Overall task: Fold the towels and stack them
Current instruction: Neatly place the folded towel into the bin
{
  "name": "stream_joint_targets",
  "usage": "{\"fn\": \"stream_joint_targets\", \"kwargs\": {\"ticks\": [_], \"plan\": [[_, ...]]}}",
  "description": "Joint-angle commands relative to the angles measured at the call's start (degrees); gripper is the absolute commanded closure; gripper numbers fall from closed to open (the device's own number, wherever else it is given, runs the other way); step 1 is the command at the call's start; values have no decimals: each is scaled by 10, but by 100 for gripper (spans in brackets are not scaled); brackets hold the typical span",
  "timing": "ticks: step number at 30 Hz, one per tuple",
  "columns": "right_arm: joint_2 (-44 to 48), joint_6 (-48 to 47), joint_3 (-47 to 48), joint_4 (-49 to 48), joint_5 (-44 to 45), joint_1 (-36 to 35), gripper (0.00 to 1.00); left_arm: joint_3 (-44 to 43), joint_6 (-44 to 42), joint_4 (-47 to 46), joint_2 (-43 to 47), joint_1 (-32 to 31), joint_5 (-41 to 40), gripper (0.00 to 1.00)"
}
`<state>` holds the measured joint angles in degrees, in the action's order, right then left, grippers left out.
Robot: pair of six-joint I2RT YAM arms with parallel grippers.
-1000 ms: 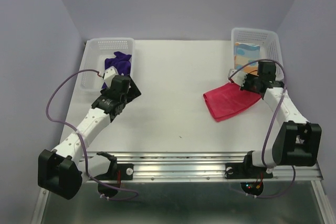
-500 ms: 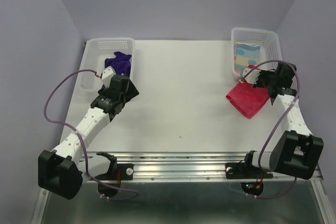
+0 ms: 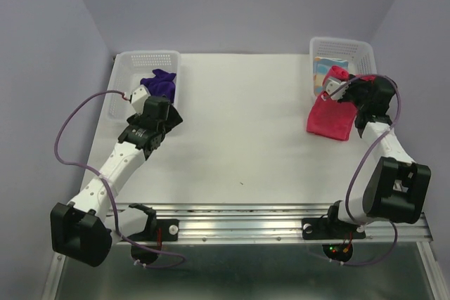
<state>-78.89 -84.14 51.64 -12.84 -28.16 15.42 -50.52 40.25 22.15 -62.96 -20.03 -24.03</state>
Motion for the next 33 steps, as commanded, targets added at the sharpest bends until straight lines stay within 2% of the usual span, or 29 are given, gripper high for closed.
{"fn": "stream_joint_targets", "kwargs": {"ticks": [1,6,12,17,20,26,33], "plan": [[-14,31,9,-141,-3,3,97,-31,-12,-1,-5,9,-21,1],[-52,82,13,-272,2,3,97,-37,-19,-2,-14,14,-22,1],[-105,120,46,-291,12,3,97,-33,-18,-2,-9,21,-22,1],[-151,113,50,-352,36,3,97,-27,-19,1,-4,31,-24,1],[-181,141,68,-384,41,3,97,-29,-19,1,-10,36,-22,1],[-249,156,98,-434,34,3,97,-34,-24,1,-19,47,-22,1],[-310,172,143,-441,-1,3,97,-47,-29,1,-26,54,-22,1]]}}
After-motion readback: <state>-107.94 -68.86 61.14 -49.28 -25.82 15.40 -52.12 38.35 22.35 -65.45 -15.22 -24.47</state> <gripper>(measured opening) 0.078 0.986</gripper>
